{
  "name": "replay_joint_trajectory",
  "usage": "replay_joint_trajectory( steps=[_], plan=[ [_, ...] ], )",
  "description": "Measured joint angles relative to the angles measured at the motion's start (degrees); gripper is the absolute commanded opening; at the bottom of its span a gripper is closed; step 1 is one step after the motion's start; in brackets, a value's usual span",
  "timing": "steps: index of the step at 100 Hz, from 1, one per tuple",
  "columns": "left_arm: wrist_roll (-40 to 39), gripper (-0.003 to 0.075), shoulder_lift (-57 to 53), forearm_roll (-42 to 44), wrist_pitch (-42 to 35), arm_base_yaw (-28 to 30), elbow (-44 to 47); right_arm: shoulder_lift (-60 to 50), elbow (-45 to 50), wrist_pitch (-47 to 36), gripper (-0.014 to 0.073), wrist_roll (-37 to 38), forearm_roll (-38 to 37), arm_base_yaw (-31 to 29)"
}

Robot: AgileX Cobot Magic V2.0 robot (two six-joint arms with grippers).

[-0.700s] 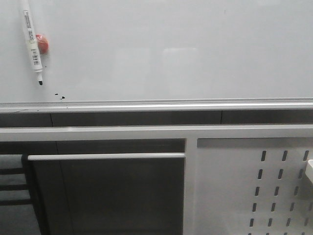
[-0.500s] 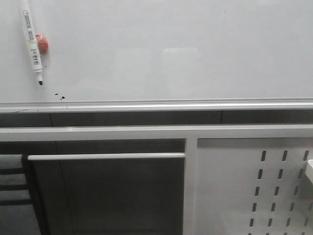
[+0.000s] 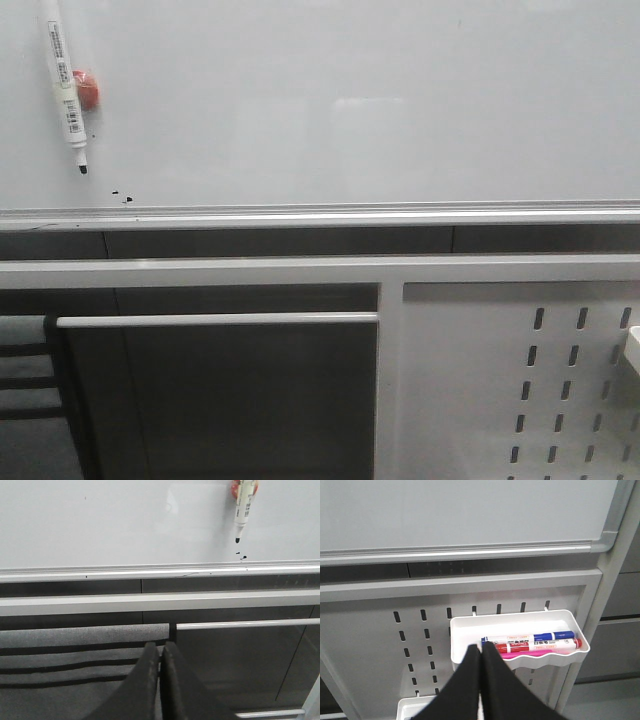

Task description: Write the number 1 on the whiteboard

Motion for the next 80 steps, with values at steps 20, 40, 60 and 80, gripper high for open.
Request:
replay_joint_trajectory(
  steps=[20, 40, 60, 80],
  plan=[
    [0.0, -0.0021, 0.0, -0.8, -3.4, 0.0, 0.0, 0.0, 0.0, -0.7, -0.0055, 0.0, 0.9, 0.0],
    [0.0, -0.0021, 0.0, -11.2, -8.9, 0.0, 0.0, 0.0, 0.0, -8.5, -0.0055, 0.0, 10.8, 0.0],
    [0.0, -0.0021, 0.0, -13.7, -12.1, 0.0, 0.0, 0.0, 0.0, -14.7, -0.0055, 0.0, 11.9, 0.0],
    [0.0, -0.0021, 0.0, -13.8, -13.7, 0.0, 0.0, 0.0, 0.0, -20.3, -0.0055, 0.0, 12.6, 0.0]
  ],
)
